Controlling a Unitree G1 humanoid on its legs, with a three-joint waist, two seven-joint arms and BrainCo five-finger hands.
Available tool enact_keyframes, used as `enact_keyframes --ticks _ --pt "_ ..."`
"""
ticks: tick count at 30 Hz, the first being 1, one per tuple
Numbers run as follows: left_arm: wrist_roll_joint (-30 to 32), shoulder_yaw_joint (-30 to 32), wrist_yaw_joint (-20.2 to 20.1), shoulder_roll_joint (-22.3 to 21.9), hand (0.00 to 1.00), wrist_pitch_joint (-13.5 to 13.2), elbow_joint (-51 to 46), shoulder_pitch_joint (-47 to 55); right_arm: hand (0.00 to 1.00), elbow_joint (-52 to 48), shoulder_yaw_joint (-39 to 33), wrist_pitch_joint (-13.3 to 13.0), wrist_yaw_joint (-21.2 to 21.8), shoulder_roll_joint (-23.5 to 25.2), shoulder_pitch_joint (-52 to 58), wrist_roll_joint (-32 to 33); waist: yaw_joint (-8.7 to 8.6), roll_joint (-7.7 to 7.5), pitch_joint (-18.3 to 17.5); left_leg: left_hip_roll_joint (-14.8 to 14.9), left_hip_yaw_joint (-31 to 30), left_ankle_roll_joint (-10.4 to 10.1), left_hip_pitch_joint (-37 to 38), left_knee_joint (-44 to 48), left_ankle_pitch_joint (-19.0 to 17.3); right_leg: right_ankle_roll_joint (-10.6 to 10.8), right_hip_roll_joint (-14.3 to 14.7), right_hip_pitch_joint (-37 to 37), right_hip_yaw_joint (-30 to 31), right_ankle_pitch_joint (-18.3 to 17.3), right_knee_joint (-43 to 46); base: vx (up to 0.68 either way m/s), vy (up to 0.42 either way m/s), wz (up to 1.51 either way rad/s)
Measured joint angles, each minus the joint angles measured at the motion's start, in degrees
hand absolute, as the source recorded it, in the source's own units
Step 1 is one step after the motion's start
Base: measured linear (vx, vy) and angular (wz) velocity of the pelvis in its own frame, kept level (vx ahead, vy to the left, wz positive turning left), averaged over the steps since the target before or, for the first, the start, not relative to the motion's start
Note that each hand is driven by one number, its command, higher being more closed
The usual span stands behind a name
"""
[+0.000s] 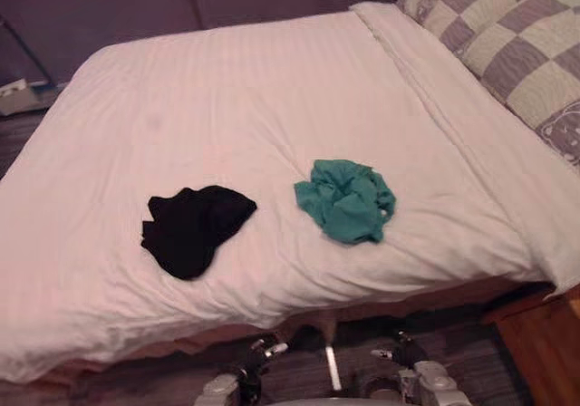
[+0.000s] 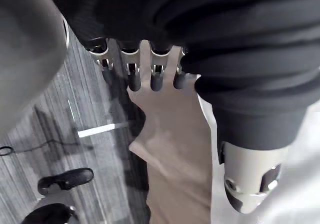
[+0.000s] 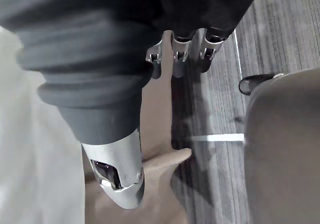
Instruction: Tidy the bed and pick cloth on bed and put in laundry
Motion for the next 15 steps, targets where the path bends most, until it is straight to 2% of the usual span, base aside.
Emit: enact_keyframes --ticks 1,2,3,4,5,6,8,9,11,14,15 --pt "0.2 0.1 0.3 0.6 0.0 0.1 -0.2 0.0 0.0 0.2 1.2 -0.1 0.6 0.6 -0.2 -0.2 0.93 -0.25 -0.2 -0.2 2.0 0.3 1.1 -0.4 -0.4 -1.1 -0.7 -0.7 -2.7 1.3 0.5 0.02 0.396 -1.28" --pt "1.1 0.3 0.8 2.5 0.0 0.3 -0.3 1.0 0.0 0.4 4.0 -0.3 2.0 2.2 -1.1 -0.9 2.13 -1.02 -0.8 -0.4 6.6 0.5 4.0 -1.8 -0.5 -5.4 -1.7 -1.9 -12.0 3.4 2.0 0.0 0.33 -1.44" --pt "1.5 0.1 1.4 4.1 0.0 0.6 -0.3 1.7 0.0 -0.1 6.1 -0.8 2.8 3.1 -1.6 -2.1 2.3 -1.58 -1.3 -1.0 8.9 0.7 5.0 -3.0 -0.5 -6.8 -0.7 -2.6 -17.3 3.4 3.1 -0.02 0.291 -1.31" --pt "1.7 -0.2 1.4 5.0 0.0 1.3 -0.2 1.7 0.0 -1.1 6.6 -0.9 3.4 3.4 -1.5 -2.1 1.53 -1.87 -1.5 -1.4 9.0 1.0 4.9 -3.8 -0.6 -5.9 1.2 -2.5 -18.0 1.9 2.5 -0.04 0.171 -0.54" --pt "1.7 -0.4 1.4 5.3 0.0 1.7 -0.2 1.6 0.0 -1.4 6.9 -0.8 3.5 3.5 -1.4 -2.1 0.97 -1.9 -1.5 -1.9 8.5 1.4 4.5 -4.4 -0.3 -5.2 2.7 -2.3 -16.9 0.9 1.8 -0.01 0.107 0.35" --pt "1.5 -2.4 1.3 4.9 0.0 2.4 -0.3 1.0 0.0 -2.4 7.2 -0.3 3.6 2.9 -1.0 -2.4 -0.42 -1.24 -1.4 -3.7 6.1 3.0 3.5 -6.7 1.2 -5.5 5.5 -2.1 -11.0 -0.5 -0.8 0.0 0.081 0.75" --pt "1.2 -3.9 1.5 3.8 0.0 3.4 -0.3 0.2 0.0 -3.3 7.1 -0.1 3.4 2.3 -0.6 -3.0 -1.75 -1.27 -1.5 -5.3 2.7 3.8 2.9 -9.5 3.3 -6.4 7.5 -1.1 -5.7 -1.5 -2.3 0.0 0.025 1.14" --pt "1.1 -4.3 2.7 3.0 0.0 3.9 -0.2 0.1 0.0 -3.8 7.1 -0.1 2.8 2.2 0.0 -2.6 -2.12 -0.51 -1.2 -6.4 -0.4 4.6 2.6 -12.0 5.0 -7.4 9.2 -0.5 -1.4 -2.9 -2.9 -0.01 -0.028 1.22" --pt "1.1 -4.2 4.7 1.3 0.0 3.9 -0.2 0.6 0.0 -3.6 7.2 0.2 1.8 1.9 0.3 -1.9 -1.75 0.2 -1.6 -6.8 -2.3 4.7 2.4 -13.7 6.2 -7.8 9.6 -0.2 -0.9 -3.4 -3.0 0.03 -0.05 0.84" --pt "-1.5 -2.4 11.7 1.1 0.0 5.0 -0.2 1.0 0.0 -2.4 6.4 2.1 -0.2 1.6 0.1 -1.1 -0.51 0.48 -1.7 -7.0 -4.5 5.1 2.4 -14.3 6.7 -7.4 9.4 1.2 -3.9 -3.8 -2.1 0.06 -0.046 0.46" --pt "-3.1 1.0 14.8 1.1 0.0 5.8 -0.1 1.6 0.0 -1.2 4.4 2.6 -1.2 1.7 0.0 0.2 -0.34 0.43 -1.8 -7.1 -5.0 5.0 2.8 -15.0 7.0 -7.4 9.4 1.9 -4.3 -4.0 -2.1 0.07 -0.039 0.28"
